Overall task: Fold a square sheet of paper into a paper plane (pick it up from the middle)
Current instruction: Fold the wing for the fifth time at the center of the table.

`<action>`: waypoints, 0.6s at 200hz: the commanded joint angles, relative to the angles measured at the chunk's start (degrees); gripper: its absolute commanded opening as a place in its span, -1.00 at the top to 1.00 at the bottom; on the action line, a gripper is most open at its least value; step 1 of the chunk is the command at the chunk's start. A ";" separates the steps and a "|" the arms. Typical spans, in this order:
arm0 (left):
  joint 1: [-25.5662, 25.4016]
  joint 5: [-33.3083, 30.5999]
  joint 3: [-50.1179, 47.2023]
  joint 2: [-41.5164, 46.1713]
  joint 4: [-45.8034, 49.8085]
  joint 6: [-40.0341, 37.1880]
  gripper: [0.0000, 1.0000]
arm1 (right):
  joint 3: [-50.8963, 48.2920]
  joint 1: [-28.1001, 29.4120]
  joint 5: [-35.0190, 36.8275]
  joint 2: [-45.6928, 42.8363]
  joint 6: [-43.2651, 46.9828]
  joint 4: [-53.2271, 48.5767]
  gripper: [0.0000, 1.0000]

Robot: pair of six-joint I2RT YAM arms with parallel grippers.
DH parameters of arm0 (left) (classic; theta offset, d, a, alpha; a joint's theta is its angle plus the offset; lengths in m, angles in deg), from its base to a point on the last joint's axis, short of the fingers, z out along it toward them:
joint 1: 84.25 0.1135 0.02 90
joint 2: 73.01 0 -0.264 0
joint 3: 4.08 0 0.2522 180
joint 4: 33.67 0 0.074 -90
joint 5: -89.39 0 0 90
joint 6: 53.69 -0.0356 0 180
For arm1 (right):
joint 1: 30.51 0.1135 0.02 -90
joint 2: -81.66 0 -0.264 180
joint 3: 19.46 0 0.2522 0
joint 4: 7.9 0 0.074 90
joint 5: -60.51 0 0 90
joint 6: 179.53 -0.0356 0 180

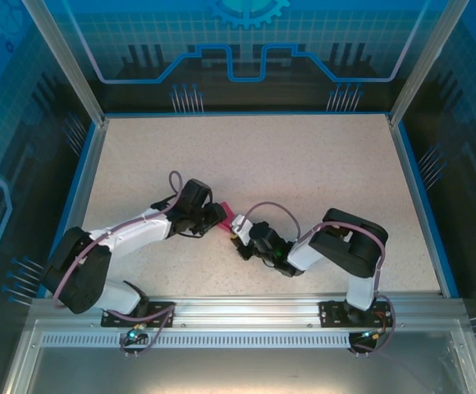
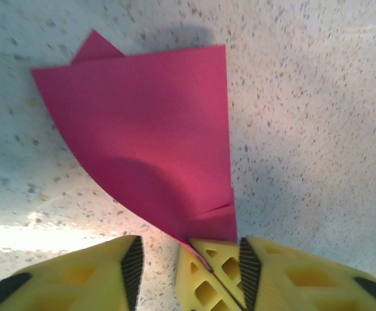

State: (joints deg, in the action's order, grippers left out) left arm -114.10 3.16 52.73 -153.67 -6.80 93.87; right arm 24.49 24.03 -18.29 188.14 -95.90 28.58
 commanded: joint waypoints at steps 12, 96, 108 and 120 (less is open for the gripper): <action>3.19 -1.66 0.82 4.50 3.44 -2.75 -0.10 | -1.09 -5.07 -11.15 -2.57 -9.05 1.52 0.94; 5.38 -0.46 -3.00 8.77 1.03 -6.23 -0.34 | 1.90 -13.91 -26.78 -4.05 -21.89 -3.21 1.00; 5.37 -0.10 -3.71 8.53 0.13 -6.28 -0.35 | 2.40 -14.53 -27.74 -3.56 -23.07 -4.04 1.00; 5.37 0.61 -4.02 8.03 -0.83 -6.56 -0.35 | 2.80 -15.13 -28.62 -3.11 -24.59 -4.56 1.00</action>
State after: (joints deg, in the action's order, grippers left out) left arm -109.12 2.17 50.17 -145.24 -5.42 88.78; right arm 25.54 10.28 -42.44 184.68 -115.90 26.00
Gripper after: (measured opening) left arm 0.673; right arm 0.024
